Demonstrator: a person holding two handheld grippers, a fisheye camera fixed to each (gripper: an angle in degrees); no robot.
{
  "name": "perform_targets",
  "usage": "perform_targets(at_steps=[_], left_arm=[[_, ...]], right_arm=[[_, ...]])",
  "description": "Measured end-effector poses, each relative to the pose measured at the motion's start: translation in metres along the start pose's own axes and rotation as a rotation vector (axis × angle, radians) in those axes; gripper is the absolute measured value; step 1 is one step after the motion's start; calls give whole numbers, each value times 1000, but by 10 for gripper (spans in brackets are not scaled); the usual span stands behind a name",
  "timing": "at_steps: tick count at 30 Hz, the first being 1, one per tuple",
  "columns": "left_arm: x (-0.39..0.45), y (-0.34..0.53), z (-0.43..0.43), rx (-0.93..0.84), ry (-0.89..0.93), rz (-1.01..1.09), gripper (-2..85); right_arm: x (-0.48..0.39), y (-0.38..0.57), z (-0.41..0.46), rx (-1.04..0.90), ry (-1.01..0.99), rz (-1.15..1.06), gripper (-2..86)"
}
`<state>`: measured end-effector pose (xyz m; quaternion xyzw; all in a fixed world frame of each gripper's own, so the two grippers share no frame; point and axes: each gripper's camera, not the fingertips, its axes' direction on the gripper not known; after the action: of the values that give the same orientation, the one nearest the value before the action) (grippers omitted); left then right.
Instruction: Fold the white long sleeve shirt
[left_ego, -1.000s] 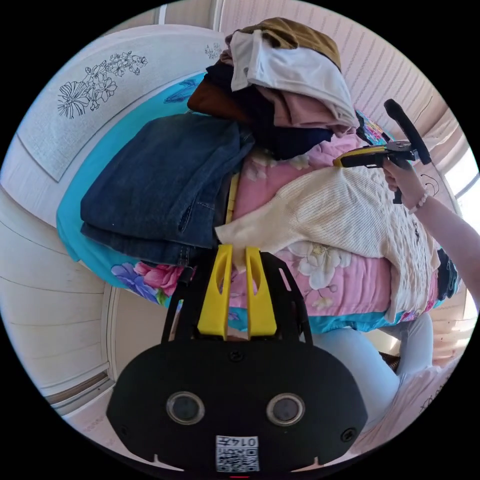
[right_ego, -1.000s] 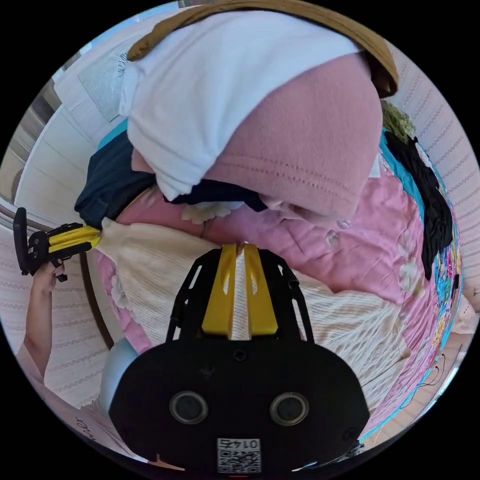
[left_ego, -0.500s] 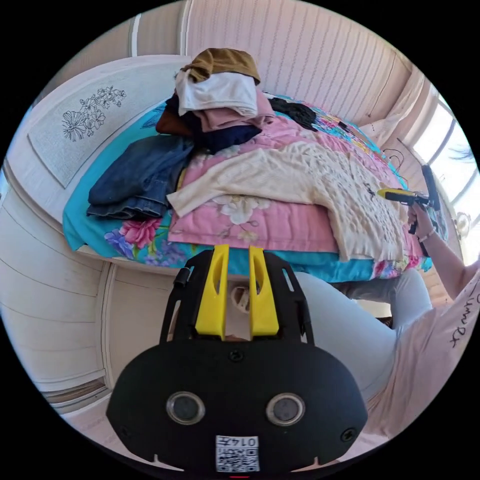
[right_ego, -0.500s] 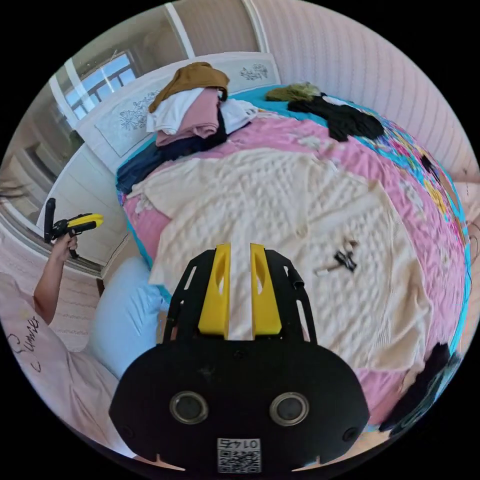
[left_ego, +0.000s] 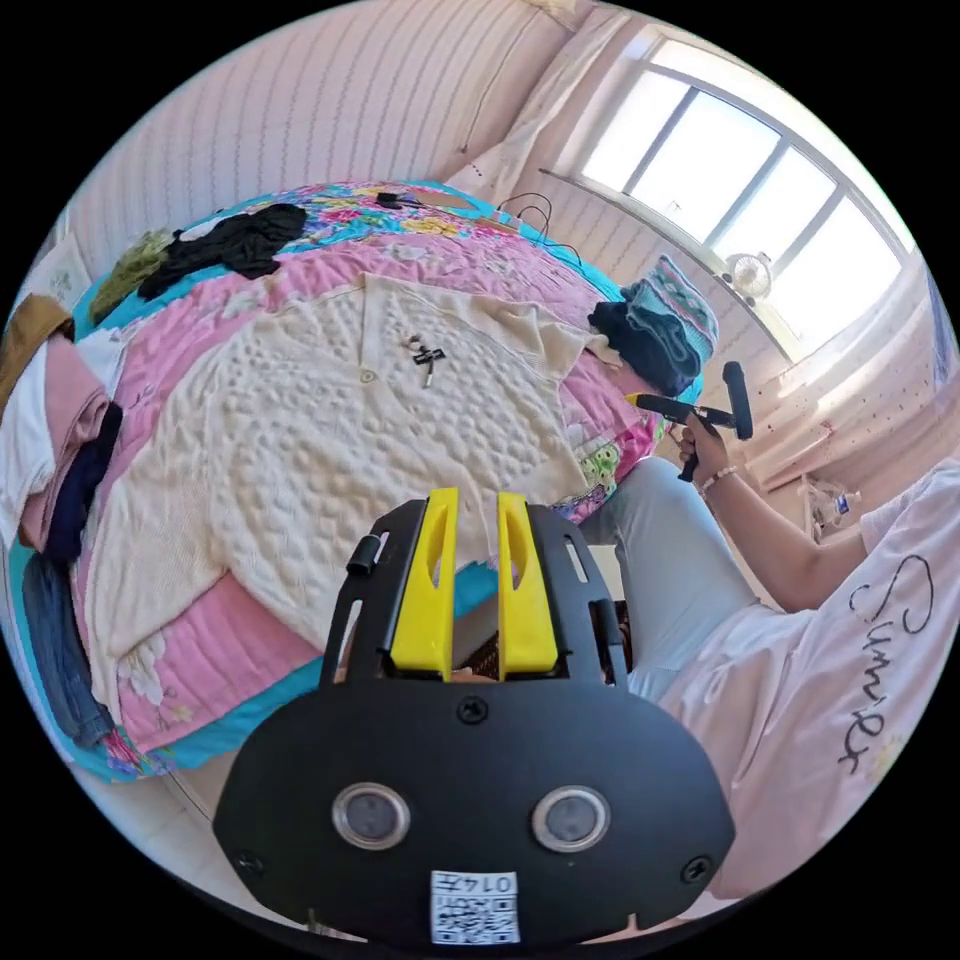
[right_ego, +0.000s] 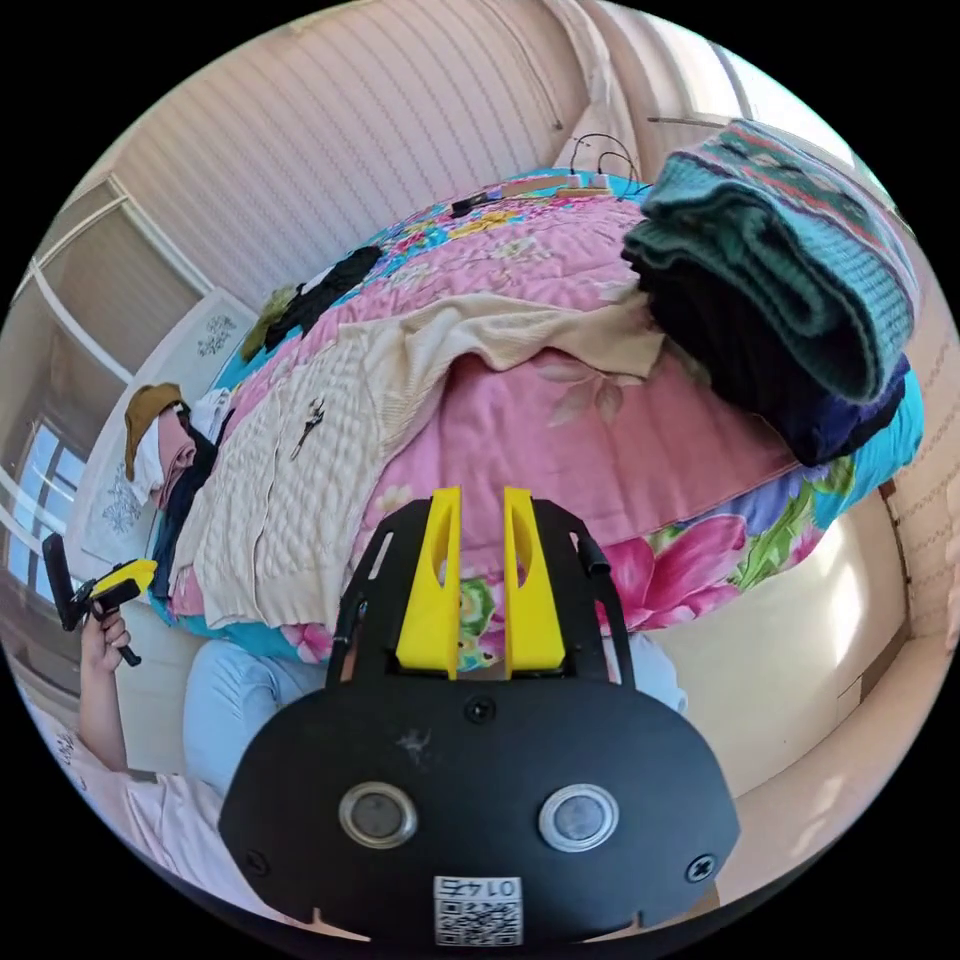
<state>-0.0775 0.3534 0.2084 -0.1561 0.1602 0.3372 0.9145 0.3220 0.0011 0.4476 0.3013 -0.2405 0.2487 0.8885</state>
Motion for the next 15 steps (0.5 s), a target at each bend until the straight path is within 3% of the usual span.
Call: perform_targets(at_steps=[6, 11, 15], left_arm=[[87, -118, 91, -91, 32, 204, 67], [151, -211, 155, -107, 4, 381, 67], [189, -294, 206, -93, -30, 492, 66]], right_arm=[[116, -28, -29, 169, 32, 196, 77], [183, -61, -19, 124, -10, 209, 80], [222, -60, -26, 132, -94, 206, 24]])
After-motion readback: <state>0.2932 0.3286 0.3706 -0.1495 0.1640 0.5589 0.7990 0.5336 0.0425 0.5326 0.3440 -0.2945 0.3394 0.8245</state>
